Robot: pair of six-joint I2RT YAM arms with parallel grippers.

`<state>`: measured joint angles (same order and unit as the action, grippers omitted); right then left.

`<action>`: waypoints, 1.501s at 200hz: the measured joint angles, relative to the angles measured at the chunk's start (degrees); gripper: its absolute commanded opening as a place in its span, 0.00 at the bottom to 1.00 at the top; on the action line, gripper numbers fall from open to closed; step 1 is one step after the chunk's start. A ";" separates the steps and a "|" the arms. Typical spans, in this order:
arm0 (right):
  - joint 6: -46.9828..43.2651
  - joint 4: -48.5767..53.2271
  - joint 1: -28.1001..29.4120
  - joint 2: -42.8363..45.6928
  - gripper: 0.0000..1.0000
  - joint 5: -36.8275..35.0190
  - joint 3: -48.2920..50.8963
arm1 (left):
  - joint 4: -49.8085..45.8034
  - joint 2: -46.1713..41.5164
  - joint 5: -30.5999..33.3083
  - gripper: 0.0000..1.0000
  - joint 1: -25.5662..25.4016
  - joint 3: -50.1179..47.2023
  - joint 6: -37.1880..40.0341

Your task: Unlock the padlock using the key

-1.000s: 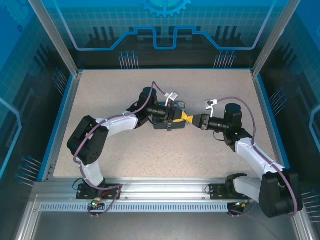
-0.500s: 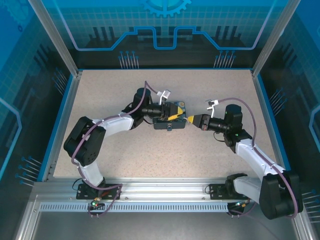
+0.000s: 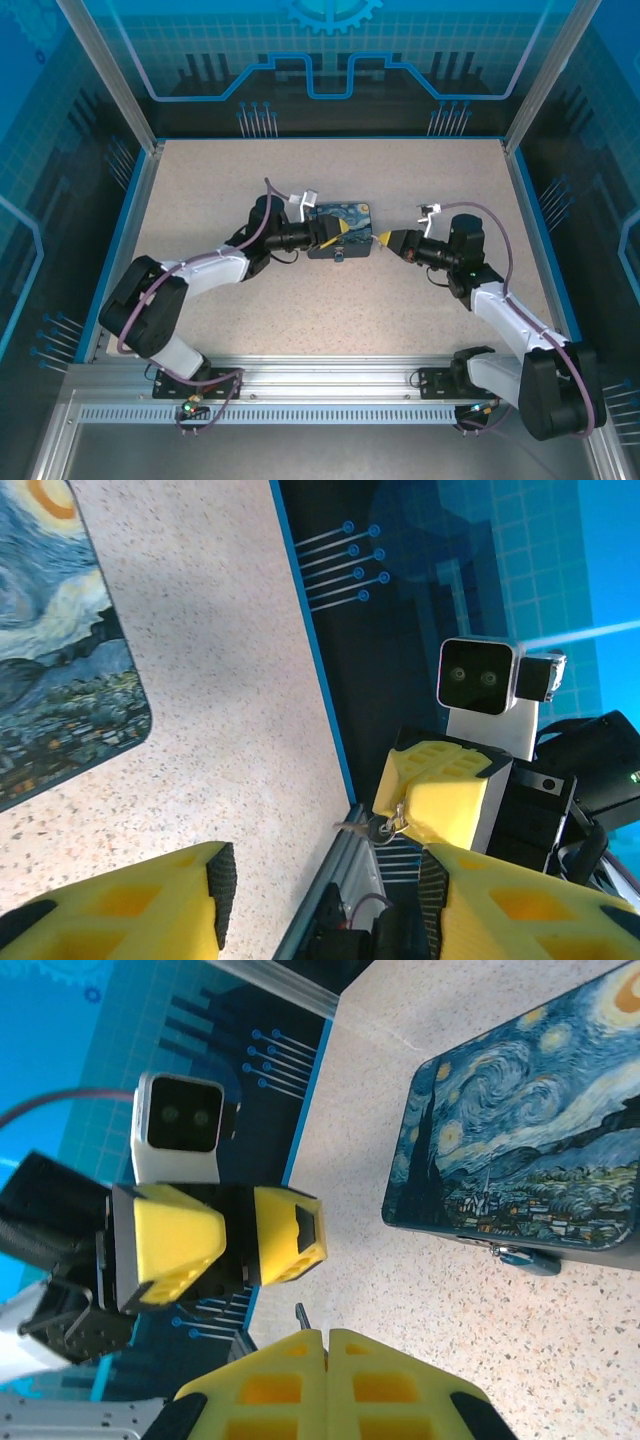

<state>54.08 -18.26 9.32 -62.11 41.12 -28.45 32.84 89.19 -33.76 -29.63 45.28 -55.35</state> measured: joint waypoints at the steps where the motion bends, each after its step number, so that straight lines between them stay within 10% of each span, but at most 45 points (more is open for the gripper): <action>1: 0.22 -0.11 0.00 0.00 0.00 -0.07 0.04 | 0.00 -0.09 0.13 0.54 -0.02 -0.09 0.00; 121: 13.00 -2.82 6.27 1.55 0.00 -11.37 3.23 | -0.33 -1.55 13.07 0.56 -5.53 -1.11 0.26; 187: 10.45 0.00 6.49 -2.43 0.00 -13.00 -1.01 | -17.35 -14.12 22.69 0.99 -5.27 -1.07 12.13; 300: 3.63 5.90 6.49 -10.60 0.00 -15.43 -10.78 | -28.55 -26.73 42.47 0.99 -0.04 -4.17 24.41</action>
<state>57.71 -12.36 15.81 -72.71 25.69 -39.22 4.29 62.46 8.71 -29.67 41.10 -30.94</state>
